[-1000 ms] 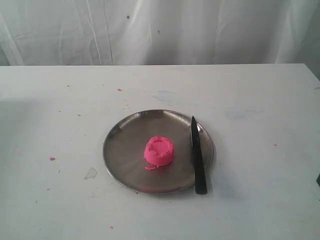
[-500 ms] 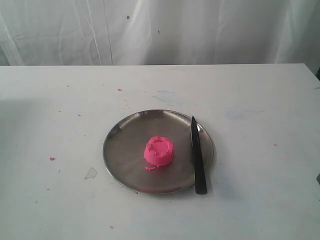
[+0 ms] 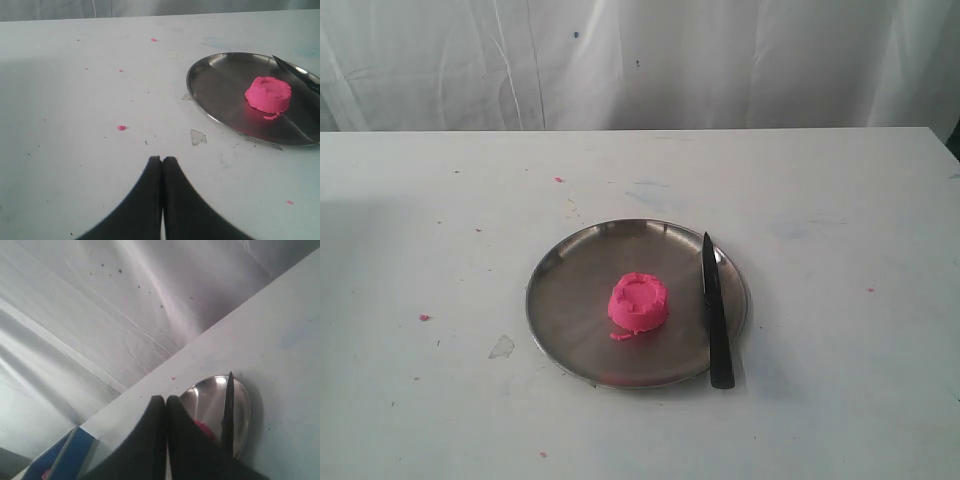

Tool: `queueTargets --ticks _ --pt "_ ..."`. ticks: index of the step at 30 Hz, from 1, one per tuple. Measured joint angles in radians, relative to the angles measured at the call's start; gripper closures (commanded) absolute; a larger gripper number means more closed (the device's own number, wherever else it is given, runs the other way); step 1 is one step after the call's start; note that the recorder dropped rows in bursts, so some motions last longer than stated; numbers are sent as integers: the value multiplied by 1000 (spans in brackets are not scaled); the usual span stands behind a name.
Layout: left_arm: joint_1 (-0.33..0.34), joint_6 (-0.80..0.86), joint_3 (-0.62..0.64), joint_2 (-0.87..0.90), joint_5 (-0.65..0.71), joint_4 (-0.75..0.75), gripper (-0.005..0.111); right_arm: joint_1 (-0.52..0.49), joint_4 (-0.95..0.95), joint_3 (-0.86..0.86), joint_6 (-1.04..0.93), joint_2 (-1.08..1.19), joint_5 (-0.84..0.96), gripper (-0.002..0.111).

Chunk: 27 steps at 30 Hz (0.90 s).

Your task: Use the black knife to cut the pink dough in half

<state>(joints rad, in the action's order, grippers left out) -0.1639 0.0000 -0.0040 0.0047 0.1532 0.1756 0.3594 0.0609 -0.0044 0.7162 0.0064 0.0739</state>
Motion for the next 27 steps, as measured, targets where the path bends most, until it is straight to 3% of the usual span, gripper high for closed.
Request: queueTargets --ticks 5,13,23,27 --pt "0 0 0 0 0 -2 107 37 58 -64 3 -1 -1 108" --pt "0 0 0 0 -2 -7 107 102 68 -288 -235 -4 -2 108" --pt "0 0 0 0 -2 -7 107 146 68 -587 -792 24 308 108" --pt "0 0 0 0 -2 -9 107 147 32 -667 -869 91 447 108"
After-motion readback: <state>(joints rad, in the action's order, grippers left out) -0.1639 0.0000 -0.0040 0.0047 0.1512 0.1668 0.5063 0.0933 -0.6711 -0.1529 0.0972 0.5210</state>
